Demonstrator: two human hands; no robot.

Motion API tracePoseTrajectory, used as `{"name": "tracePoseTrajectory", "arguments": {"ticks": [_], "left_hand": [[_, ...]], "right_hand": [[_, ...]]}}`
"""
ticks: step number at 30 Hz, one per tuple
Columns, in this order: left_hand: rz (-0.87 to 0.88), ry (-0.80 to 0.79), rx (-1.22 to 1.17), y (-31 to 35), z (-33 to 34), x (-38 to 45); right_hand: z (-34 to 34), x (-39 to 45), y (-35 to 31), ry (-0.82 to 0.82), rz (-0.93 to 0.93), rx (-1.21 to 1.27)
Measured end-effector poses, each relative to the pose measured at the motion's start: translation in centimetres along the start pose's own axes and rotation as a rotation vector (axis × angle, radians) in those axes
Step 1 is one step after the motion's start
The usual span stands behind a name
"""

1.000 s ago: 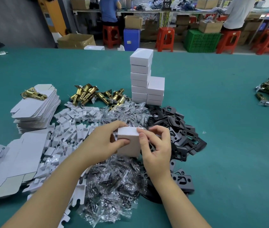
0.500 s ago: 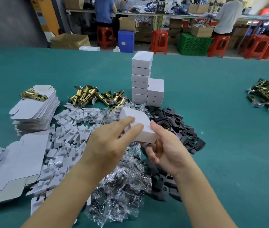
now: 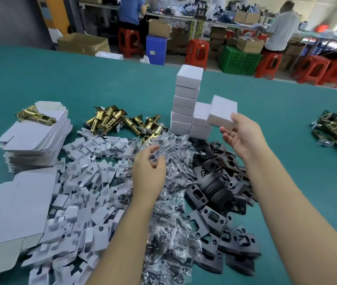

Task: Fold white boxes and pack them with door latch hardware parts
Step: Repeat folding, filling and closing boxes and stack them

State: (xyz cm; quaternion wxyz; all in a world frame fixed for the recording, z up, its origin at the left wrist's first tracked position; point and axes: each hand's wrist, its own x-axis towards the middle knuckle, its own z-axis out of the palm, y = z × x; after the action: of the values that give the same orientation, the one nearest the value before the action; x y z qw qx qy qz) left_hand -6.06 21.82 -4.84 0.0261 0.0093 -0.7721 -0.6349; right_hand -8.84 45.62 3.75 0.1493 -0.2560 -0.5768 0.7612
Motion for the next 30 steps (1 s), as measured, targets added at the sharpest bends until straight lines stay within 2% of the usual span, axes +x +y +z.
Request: {"name": "tracePoseTrajectory", "arguments": {"ticks": [4, 11, 16, 26, 30], "left_hand": [[-0.131, -0.015, -0.067, -0.8, 0.1, 0.8], [-0.12, -0.024, -0.065, -1.0, -0.1, 1.2], [-0.093, -0.031, -0.031, -1.0, -0.1, 1.3], [-0.107, -0.042, 0.009, -1.2, -0.1, 1.2], [-0.092, -0.039, 0.016, -1.0, -0.1, 1.1]], "right_hand": [[1.9, 5.6, -1.4, 0.039, -0.058, -0.114], [3.8, 9.9, 0.1, 0.049, -0.06, -0.551], [3.6, 10.3, 1.2, 0.064, -0.155, -0.82], [3.5, 10.2, 0.9, -0.014, -0.099, -0.734], [3.3, 8.2, 0.3, 0.062, -0.133, -0.706]]}}
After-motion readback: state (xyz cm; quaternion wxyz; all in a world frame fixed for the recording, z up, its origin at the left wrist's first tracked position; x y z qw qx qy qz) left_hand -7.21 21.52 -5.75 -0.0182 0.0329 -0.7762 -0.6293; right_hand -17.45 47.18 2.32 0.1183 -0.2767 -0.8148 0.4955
